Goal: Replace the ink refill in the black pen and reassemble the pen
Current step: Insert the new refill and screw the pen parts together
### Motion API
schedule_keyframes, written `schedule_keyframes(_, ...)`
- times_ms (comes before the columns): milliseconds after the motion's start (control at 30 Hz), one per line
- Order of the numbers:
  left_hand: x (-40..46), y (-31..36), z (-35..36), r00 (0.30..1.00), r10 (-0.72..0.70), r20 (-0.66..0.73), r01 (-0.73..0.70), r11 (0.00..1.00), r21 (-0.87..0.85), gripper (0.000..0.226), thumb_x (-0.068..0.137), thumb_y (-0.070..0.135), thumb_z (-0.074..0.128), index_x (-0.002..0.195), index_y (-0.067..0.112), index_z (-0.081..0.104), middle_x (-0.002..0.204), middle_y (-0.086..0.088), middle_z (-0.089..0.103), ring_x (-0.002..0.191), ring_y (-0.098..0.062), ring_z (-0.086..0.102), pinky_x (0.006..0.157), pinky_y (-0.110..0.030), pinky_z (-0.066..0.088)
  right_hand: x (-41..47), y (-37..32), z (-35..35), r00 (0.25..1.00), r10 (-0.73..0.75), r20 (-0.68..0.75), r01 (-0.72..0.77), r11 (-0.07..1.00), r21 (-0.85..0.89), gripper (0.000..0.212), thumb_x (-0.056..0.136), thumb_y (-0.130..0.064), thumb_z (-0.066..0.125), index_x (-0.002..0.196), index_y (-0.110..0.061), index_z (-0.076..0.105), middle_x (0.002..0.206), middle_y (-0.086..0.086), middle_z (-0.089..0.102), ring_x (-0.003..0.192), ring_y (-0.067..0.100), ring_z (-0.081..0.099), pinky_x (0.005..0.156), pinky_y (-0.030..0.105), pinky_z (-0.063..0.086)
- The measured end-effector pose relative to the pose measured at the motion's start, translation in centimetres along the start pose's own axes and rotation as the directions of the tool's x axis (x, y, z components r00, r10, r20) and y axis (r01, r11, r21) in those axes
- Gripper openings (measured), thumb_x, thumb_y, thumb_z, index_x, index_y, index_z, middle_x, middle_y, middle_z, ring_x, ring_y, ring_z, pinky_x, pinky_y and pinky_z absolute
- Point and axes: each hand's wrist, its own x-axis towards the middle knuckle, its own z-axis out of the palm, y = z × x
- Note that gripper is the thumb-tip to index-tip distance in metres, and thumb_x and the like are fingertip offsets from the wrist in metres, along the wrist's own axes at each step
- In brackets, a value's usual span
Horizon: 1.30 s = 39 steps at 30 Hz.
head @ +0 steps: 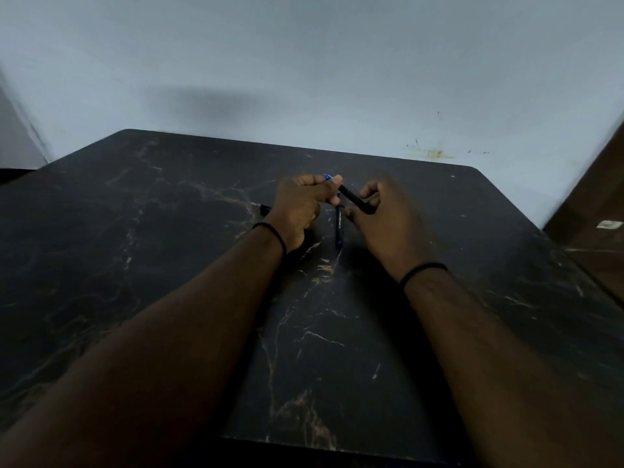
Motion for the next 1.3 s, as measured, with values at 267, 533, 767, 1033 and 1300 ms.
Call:
schedule_keyframes(267,-0.1,0.2,-0.2,1.000,-0.003,0.007,0.003,1.000,0.017,0.017,0.093,0.021,0.065,0.083,0.008,0.067,0.067,-0.005,0.065,0.035,-0.008,0.027,0.033,-0.015,0.019,0.1,-0.4,-0.3,0.997,-0.031,0.069,0.039,0.992,-0.122,0.021,0.099,-0.031,0.057,0.084,-0.018,0.065,0.068,-0.002,0.056,0.068,0.017,0.053,0.053,0.027,0.031)
schedule_keyframes(533,-0.2,0.1,-0.2,1.000,-0.005,0.006,0.004,1.000,0.024,0.018,0.093,0.019,0.065,0.093,0.001,0.069,0.068,-0.006,0.064,0.036,-0.008,0.026,0.033,-0.015,0.020,0.1,-0.1,0.1,1.000,0.027,-0.008,-0.027,0.999,-0.042,0.016,0.086,-0.031,0.072,0.086,-0.028,0.057,0.074,-0.010,0.059,0.069,0.009,0.055,0.058,0.027,0.040)
schedule_keyframes(767,-0.2,0.3,-0.3,1.000,-0.012,0.001,0.012,1.000,0.000,0.015,0.092,0.020,0.067,0.082,0.008,0.067,0.064,-0.002,0.065,0.036,-0.008,0.026,0.033,-0.015,0.019,0.4,-0.1,0.5,0.997,0.008,0.074,-0.005,0.999,-0.038,0.013,0.092,-0.027,0.066,0.080,-0.024,0.062,0.079,0.002,0.067,0.075,0.021,0.062,0.066,0.034,0.047)
schedule_keyframes(1033,-0.3,0.5,-0.5,0.999,0.030,0.026,-0.030,1.000,0.006,0.020,0.095,0.017,0.061,0.079,0.005,0.066,0.080,-0.019,0.059,0.038,-0.008,0.024,0.036,-0.019,0.014,0.3,-0.3,0.3,0.996,0.017,0.091,-0.019,1.000,0.018,0.025,0.093,-0.027,0.065,0.068,-0.024,0.060,0.065,0.001,0.064,0.057,0.015,0.053,0.058,0.030,0.040)
schedule_keyframes(1300,0.0,0.2,-0.6,0.999,0.034,0.036,-0.032,0.998,-0.054,0.014,0.097,0.014,0.057,0.090,0.011,0.069,0.069,-0.001,0.062,0.034,-0.004,0.028,0.034,-0.016,0.017,0.3,-0.7,0.7,0.995,0.050,0.082,-0.063,0.985,0.163,0.013,0.093,-0.021,0.066,0.080,-0.019,0.068,0.077,0.008,0.072,0.072,0.024,0.065,0.070,0.036,0.051)
